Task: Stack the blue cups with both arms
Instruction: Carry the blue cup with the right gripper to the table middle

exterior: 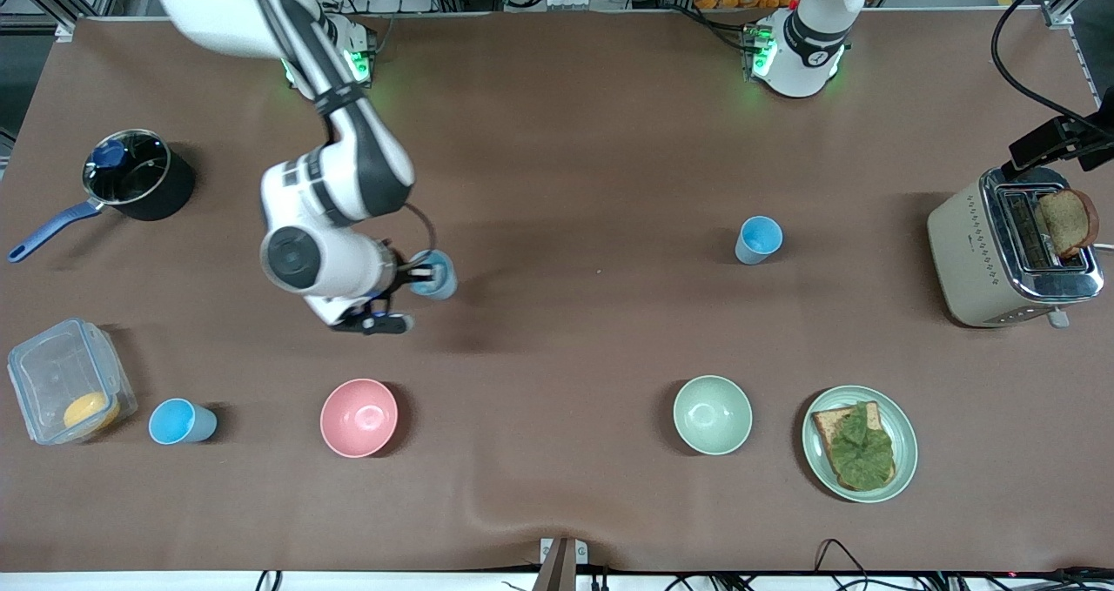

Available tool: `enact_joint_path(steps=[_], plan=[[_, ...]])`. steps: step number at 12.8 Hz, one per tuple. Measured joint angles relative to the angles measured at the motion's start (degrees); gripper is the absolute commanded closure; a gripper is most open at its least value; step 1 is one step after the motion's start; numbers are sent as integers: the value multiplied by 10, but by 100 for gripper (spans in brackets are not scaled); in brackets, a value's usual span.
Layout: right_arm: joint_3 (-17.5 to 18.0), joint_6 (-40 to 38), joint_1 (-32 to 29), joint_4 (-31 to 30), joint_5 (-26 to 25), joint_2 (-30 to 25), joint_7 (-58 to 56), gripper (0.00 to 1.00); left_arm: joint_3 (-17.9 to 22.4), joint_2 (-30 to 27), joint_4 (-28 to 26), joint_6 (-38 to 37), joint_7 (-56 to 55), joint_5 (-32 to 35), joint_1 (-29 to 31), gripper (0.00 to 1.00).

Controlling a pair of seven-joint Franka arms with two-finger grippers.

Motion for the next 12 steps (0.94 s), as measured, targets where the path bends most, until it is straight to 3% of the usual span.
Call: enact_joint_path(steps=[5,11,12], plan=[[0,62,109,51,23,62,113,100,-8,0,0,0,1,0,-2,0],[0,83,149,102,27,133,145,100,-20,3,-1,1,1,0,-13,0],[0,84,151,103,27,136,145,94,-23,5,-3,2,1,0,-14,0]])
